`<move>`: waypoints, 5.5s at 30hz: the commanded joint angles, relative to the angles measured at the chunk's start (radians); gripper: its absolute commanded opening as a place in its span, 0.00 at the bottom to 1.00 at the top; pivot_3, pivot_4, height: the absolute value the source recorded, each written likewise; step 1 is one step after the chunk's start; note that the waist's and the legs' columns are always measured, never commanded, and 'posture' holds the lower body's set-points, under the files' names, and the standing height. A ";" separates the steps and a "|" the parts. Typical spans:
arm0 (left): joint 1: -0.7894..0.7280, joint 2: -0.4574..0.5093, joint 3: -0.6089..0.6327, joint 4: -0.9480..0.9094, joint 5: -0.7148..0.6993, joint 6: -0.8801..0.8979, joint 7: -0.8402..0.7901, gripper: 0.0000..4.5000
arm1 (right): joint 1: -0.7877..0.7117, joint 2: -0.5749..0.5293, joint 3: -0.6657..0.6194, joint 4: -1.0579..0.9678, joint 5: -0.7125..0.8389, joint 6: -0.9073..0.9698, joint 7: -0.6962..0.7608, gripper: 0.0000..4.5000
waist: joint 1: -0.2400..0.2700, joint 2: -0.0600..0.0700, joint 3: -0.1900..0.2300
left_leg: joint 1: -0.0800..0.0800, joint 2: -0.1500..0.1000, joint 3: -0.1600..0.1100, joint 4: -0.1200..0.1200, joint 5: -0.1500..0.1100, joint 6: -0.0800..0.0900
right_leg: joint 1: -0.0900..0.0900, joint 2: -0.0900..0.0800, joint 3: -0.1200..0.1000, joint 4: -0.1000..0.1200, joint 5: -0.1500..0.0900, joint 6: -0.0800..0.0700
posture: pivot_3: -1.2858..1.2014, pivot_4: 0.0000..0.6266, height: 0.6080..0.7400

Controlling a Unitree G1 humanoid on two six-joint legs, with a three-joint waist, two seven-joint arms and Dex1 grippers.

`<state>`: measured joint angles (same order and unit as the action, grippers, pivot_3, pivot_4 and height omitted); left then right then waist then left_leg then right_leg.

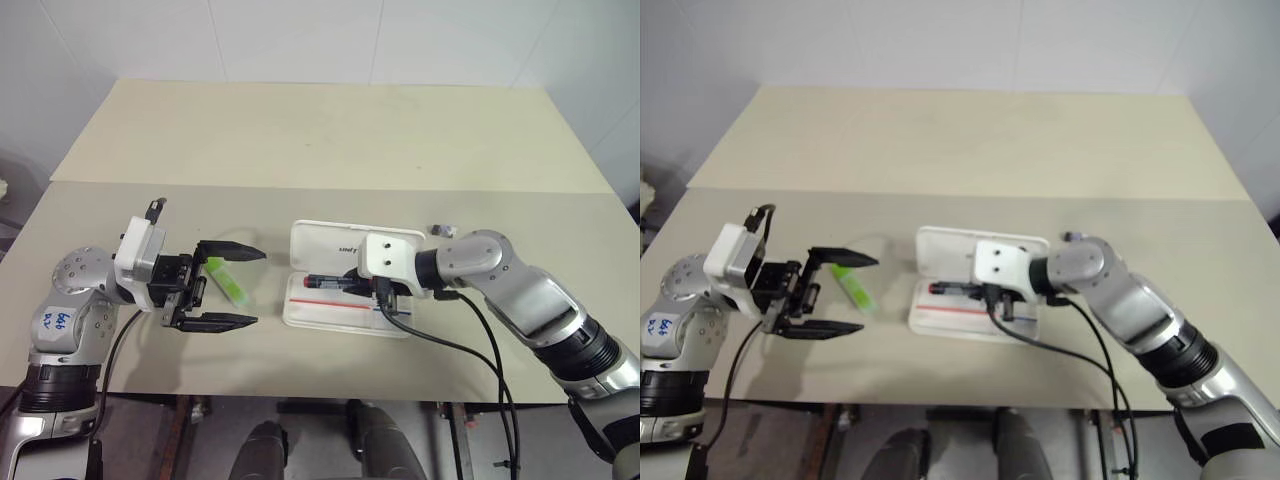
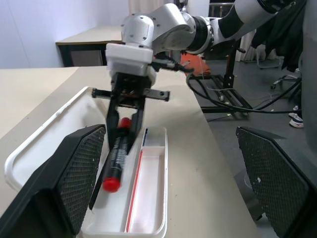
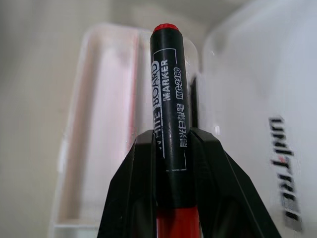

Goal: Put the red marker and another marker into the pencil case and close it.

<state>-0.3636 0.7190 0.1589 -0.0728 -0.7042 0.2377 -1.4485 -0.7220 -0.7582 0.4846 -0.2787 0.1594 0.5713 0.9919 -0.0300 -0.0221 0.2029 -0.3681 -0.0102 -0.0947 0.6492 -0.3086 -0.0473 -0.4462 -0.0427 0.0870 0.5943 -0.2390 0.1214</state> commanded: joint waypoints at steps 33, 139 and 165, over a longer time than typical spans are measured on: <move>0.109 -0.056 0.057 -0.214 -0.040 0.036 0.200 1.00 | 0.119 -0.031 -0.364 -0.240 0.289 0.212 0.116 0.99 | 0.001 0.000 0.000 | 0.000 0.000 -0.001 0.002 0.000 0.000 | 0.000 0.000 0.000 0.002 0.000 0.000 | 0.52 0.24 1.00; -0.165 -0.284 0.082 -0.222 0.433 0.522 1.204 0.25 | 0.531 -0.030 -0.752 -0.056 0.558 -0.214 0.195 1.00 | 0.003 0.002 -0.002 | 0.015 0.004 0.005 -0.001 0.004 0.000 | 0.028 0.006 0.002 -0.030 0.016 -0.001 | 0.52 0.24 1.00; -0.281 0.004 -0.252 -0.207 0.175 0.323 0.305 0.25 | 0.622 -0.015 -0.776 -0.146 0.568 -0.229 0.104 1.00 | 0.001 -0.001 0.000 | 0.011 0.005 0.010 0.000 0.003 0.000 | 0.018 0.007 0.007 -0.018 0.015 0.001 | 0.52 0.24 1.00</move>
<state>-0.6205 0.7337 -0.0782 -0.2963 -0.5374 0.5986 -1.1090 -0.1074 -0.7745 -0.2520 -0.3752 0.7039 0.3516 1.1057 -0.0292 -0.0227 0.2030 -0.3567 -0.0052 -0.0842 0.6497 -0.3056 -0.0474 -0.4285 -0.0354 0.0941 0.5760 -0.2251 0.1209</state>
